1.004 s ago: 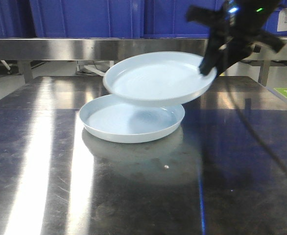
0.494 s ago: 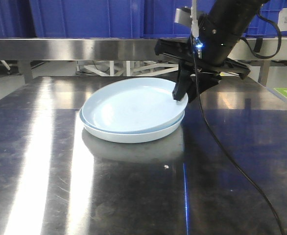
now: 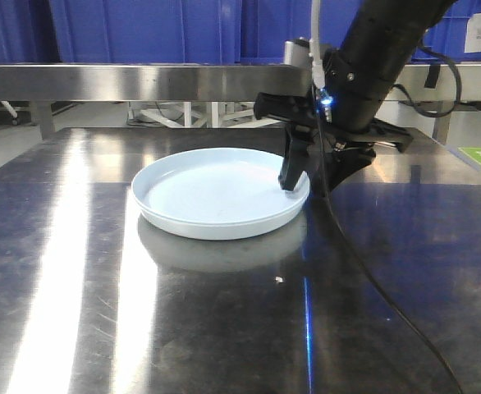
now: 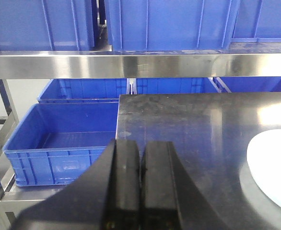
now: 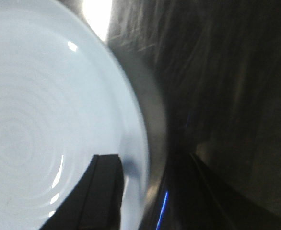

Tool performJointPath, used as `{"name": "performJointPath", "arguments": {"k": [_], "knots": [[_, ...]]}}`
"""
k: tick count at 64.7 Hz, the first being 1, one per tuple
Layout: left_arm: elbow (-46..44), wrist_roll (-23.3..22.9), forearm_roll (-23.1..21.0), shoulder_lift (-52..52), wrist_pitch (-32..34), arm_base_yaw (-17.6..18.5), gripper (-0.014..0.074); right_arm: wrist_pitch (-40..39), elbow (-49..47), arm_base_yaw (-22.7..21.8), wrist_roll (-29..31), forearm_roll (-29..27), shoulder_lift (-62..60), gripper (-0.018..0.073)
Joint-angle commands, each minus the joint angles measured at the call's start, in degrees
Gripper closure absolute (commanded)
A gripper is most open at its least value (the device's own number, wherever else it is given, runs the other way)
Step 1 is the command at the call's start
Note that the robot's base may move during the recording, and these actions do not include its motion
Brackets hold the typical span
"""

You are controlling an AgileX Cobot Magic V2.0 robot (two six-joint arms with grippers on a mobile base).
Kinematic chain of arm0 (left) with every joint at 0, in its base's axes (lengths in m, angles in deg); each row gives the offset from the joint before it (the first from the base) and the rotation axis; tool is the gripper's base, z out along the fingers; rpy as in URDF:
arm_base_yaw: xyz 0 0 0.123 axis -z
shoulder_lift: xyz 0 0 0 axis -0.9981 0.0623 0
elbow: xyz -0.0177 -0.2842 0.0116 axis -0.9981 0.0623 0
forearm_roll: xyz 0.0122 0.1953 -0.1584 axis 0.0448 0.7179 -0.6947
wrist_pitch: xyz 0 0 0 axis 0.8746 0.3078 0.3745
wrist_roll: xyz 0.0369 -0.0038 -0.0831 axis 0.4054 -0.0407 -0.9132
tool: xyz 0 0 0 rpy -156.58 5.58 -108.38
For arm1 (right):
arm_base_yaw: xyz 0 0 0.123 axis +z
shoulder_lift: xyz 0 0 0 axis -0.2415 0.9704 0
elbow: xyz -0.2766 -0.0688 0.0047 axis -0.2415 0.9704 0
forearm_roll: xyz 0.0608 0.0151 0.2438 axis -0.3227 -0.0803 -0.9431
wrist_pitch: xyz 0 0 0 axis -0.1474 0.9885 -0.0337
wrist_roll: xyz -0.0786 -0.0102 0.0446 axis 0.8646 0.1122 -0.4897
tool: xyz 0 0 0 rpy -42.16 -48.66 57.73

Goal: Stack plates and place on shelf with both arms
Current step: 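Grip the rim of the stacked plates with the right gripper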

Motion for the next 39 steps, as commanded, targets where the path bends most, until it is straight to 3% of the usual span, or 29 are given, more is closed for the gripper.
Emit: {"name": "performJointPath", "arguments": {"k": [1, 23, 35, 39], "knots": [[-2.2, -0.2, -0.2, 0.0, 4.6, -0.2, 0.0514, -1.7, -2.0, 0.4, 0.1, -0.5, -2.9, 0.0196], [-2.2, -0.2, -0.2, 0.0, 4.6, -0.2, 0.0514, -1.1, -2.0, 0.7, 0.0, -0.7, -1.6, 0.0221], [-2.2, -0.2, -0.2, 0.0, 4.6, -0.2, 0.0514, -1.7, -2.0, 0.7, -0.1, -0.7, -2.6, 0.0522], [-2.2, -0.2, -0.2, 0.0, 4.6, -0.2, 0.0514, -2.3, -2.0, 0.7, 0.0, -0.7, -3.1, 0.0497]]}}
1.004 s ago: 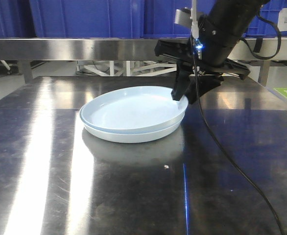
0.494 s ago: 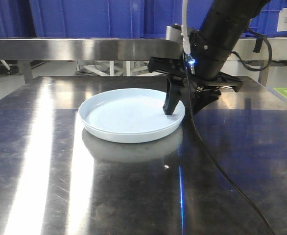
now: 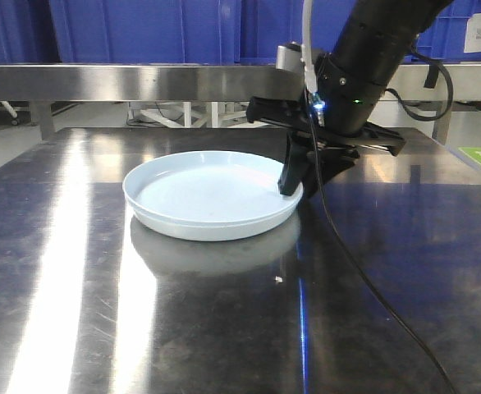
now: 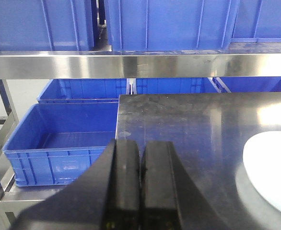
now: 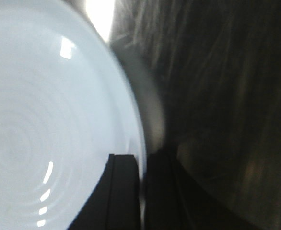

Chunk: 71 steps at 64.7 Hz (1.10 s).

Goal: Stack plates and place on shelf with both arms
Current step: 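Grip the rim of the stacked plates with the right gripper, then lift the plate stack with the right gripper and raise it high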

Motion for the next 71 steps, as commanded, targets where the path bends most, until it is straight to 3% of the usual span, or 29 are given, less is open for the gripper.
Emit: {"name": "performJointPath", "arguments": {"k": [1, 11, 26, 48, 56, 71], "knots": [[-2.2, -0.2, -0.2, 0.0, 4.6, -0.2, 0.0514, -2.0, -1.6, 0.0, 0.3, -0.3, -4.0, 0.0498], [-2.2, -0.2, -0.2, 0.0, 4.6, -0.2, 0.0514, -7.7, -0.5, 0.0, 0.0, 0.0, -7.4, 0.0503], [-2.2, -0.2, -0.2, 0.0, 4.6, -0.2, 0.0514, -27.6, 10.2, -1.5, 0.1, 5.4, -16.4, 0.0503], [-2.2, -0.2, -0.2, 0.0, 4.6, -0.2, 0.0514, -54.0, 29.0, -5.7, 2.2, 6.0, -30.7, 0.0503], [-2.2, -0.2, -0.2, 0.0, 4.6, -0.2, 0.0514, -58.4, 36.6, -7.0, 2.2, 6.0, -37.2, 0.0503], [-2.2, -0.2, -0.2, 0.0, 4.6, -0.2, 0.0514, -58.8, 48.3, -7.7, 4.6, 6.5, -49.9, 0.0503]]}}
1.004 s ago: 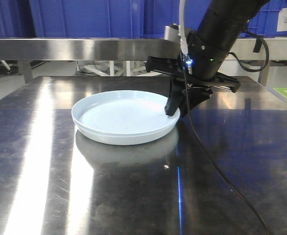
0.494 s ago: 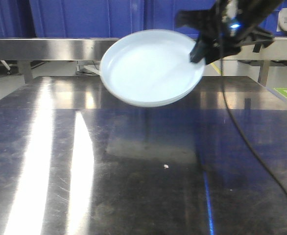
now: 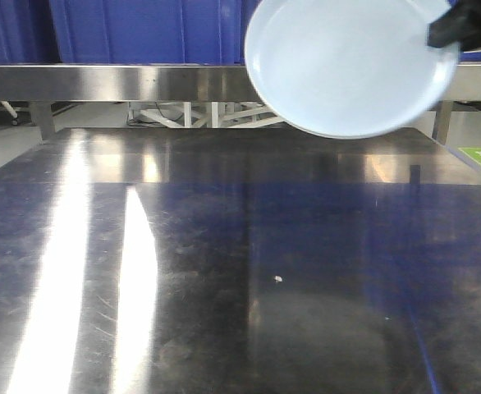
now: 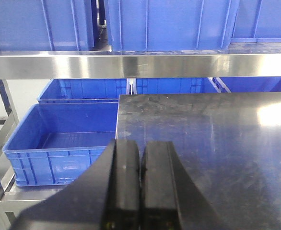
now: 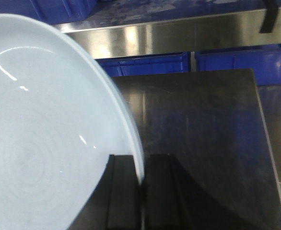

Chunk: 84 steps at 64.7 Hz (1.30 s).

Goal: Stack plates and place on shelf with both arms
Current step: 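Lift the plate stack with the right gripper and raise it high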

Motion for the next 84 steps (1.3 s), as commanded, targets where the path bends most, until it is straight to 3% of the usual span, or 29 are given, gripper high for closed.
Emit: {"name": "performJointPath", "arguments": {"k": [1, 13, 23, 40, 84], "knots": [[-2.2, -0.2, -0.2, 0.0, 4.6, -0.2, 0.0514, -6.3, 3.1, -0.2, 2.7, 1.0, -7.5, 0.0503], [-2.2, -0.2, -0.2, 0.0, 4.6, -0.2, 0.0514, -6.3, 11.5, -0.2, 6.8, 1.7, -19.0, 0.0503], [-2.2, -0.2, -0.2, 0.0, 4.6, -0.2, 0.0514, -6.3, 19.3, -0.2, 6.9, 1.7, -31.6, 0.0503], [-2.2, -0.2, -0.2, 0.0, 4.6, -0.2, 0.0514, -6.2, 24.7, -0.2, 6.9, 1.7, -42.6, 0.0503], [-2.2, -0.2, -0.2, 0.0, 4.6, -0.2, 0.0514, -6.0, 25.1, -0.2, 6.9, 1.7, -43.8, 0.0503]]}}
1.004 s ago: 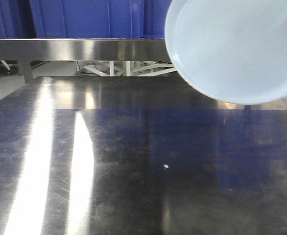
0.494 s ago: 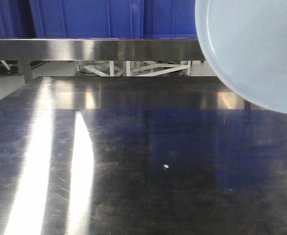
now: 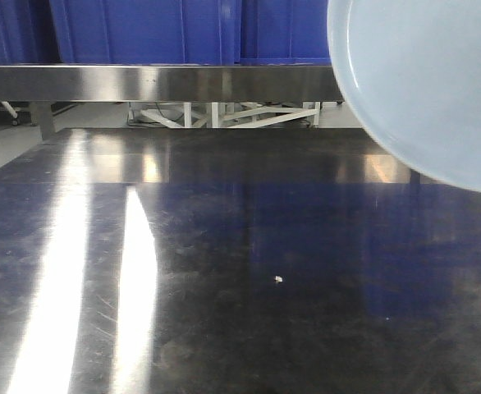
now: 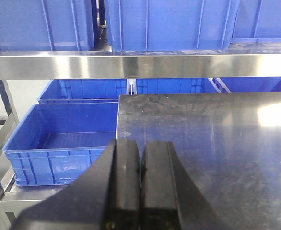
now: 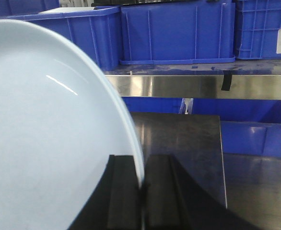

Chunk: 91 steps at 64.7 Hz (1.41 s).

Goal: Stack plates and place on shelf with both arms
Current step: 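Lift the plate stack with the right gripper and raise it high, then drive the base to the blue-bin shelf holding the plates in the right gripper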

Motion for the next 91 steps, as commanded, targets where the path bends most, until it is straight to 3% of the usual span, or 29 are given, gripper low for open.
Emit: {"name": "performJointPath", "arguments": {"k": [1, 91], "knots": [[-2.2, -0.2, -0.2, 0.0, 4.6, -0.2, 0.0514, -5.6, -1.9, -0.2, 0.2, 0.5, 0.0, 0.0503], [-2.2, -0.2, -0.2, 0.0, 4.6, -0.2, 0.0514, -5.6, -1.9, -0.2, 0.2, 0.5, 0.0, 0.0503]]}}
